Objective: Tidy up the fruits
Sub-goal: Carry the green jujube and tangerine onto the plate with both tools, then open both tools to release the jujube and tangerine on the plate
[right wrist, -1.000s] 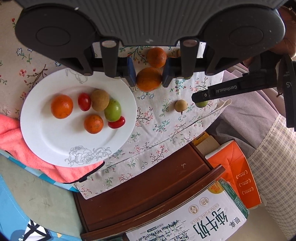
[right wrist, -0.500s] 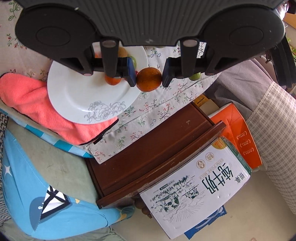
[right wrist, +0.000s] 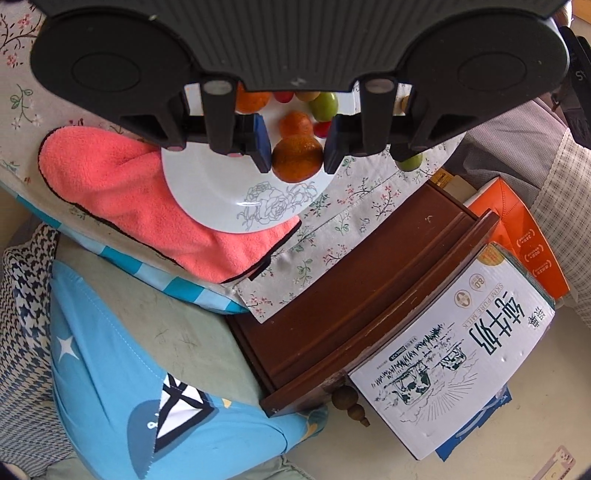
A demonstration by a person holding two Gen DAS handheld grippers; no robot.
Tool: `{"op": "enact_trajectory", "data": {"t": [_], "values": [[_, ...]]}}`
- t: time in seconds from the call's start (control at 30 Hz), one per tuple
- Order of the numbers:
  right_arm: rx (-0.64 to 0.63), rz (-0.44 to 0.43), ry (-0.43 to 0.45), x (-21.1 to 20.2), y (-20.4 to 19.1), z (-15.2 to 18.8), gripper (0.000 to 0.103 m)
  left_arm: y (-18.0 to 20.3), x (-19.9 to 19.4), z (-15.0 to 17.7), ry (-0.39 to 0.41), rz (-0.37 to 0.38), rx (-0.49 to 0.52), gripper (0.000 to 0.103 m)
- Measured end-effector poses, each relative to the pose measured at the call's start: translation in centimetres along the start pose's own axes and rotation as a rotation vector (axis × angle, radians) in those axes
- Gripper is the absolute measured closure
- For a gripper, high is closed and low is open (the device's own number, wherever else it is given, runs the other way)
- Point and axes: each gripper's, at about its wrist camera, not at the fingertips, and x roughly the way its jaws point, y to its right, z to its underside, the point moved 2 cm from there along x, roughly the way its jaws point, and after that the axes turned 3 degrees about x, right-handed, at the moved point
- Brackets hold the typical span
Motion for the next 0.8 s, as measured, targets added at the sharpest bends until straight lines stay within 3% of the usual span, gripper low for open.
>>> {"op": "enact_trajectory", "data": {"t": [0.6,0.73,0.8], "values": [[0.056,0.079,-0.063,1.7,2.2,0.4,0.072,2.4,4.6,0.4,-0.054,0.043,0.01,0.078],[0.081,0.088,-0.07,1.9,2.5,0.5,0.07,2.5,4.2,0.2,-0.046,0.043,-0.001,0.076],[0.085,0.084,-0.059,1.8,2.5,0.3,0.069,2.5,3.8,-0.1,-0.035,0.047,-0.003,0.068]]}}
